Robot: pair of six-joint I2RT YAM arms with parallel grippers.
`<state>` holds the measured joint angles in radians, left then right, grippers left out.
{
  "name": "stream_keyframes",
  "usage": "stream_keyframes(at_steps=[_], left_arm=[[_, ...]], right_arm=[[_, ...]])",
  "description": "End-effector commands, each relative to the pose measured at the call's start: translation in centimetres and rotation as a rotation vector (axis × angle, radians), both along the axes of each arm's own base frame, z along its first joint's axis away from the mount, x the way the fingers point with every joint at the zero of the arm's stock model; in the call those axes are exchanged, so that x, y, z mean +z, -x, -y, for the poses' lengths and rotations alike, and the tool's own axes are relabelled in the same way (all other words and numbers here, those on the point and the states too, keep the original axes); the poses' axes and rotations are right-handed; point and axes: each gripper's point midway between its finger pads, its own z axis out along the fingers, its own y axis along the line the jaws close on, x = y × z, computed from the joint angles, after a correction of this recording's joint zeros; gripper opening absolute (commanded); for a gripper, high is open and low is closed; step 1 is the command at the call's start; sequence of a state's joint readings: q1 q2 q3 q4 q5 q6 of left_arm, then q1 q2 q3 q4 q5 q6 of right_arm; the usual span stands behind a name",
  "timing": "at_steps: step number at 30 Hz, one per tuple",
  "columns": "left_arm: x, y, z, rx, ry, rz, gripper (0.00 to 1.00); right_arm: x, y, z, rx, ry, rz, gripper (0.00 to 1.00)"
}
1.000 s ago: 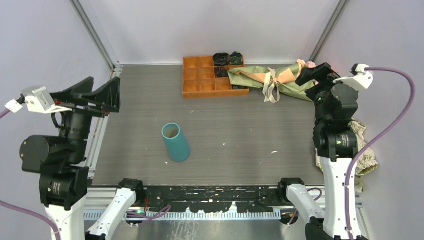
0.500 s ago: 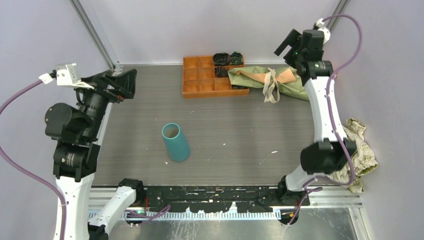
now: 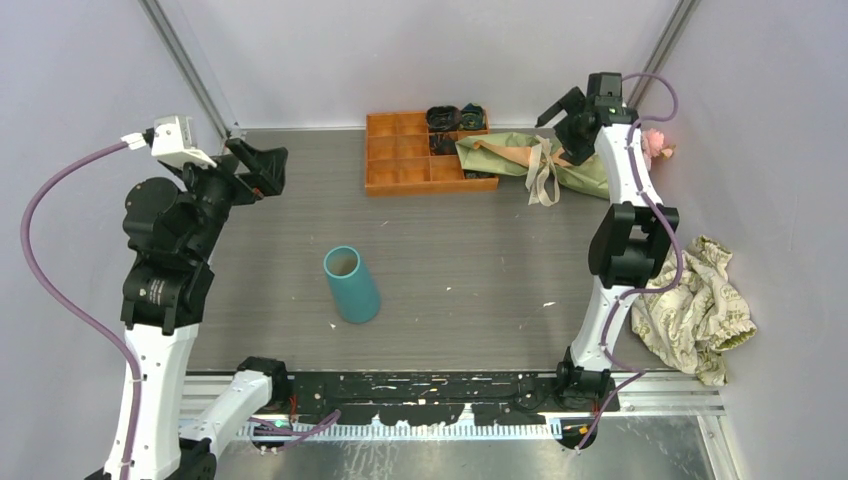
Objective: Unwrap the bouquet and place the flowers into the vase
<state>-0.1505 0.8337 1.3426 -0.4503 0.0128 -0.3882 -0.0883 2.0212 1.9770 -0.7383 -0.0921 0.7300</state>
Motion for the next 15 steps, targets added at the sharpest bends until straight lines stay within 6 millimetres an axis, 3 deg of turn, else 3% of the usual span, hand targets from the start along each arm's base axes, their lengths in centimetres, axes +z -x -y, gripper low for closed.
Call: stream_keyframes(at_steps=[1,6,15], left_arm=[[-0.3,0.1,-0.3,0.008,-0.032,0.007,0.98],[-0.8,-0.2,-0.3,0.009,-0.04,0.002,0.98],[-0.6,0.2,-0.6,0.024,-0.053,0.0,0.98]], right_arm=[[2.2,-1.7,-2.5,-0.032,-0.189,0.07,1.0],[-0.5,-2.0,-2.9,-0.144,-0.304,0.025,1.0],[-6.0,-1.6,-2.2,-0.313,-0.267,-0.086,0.99]])
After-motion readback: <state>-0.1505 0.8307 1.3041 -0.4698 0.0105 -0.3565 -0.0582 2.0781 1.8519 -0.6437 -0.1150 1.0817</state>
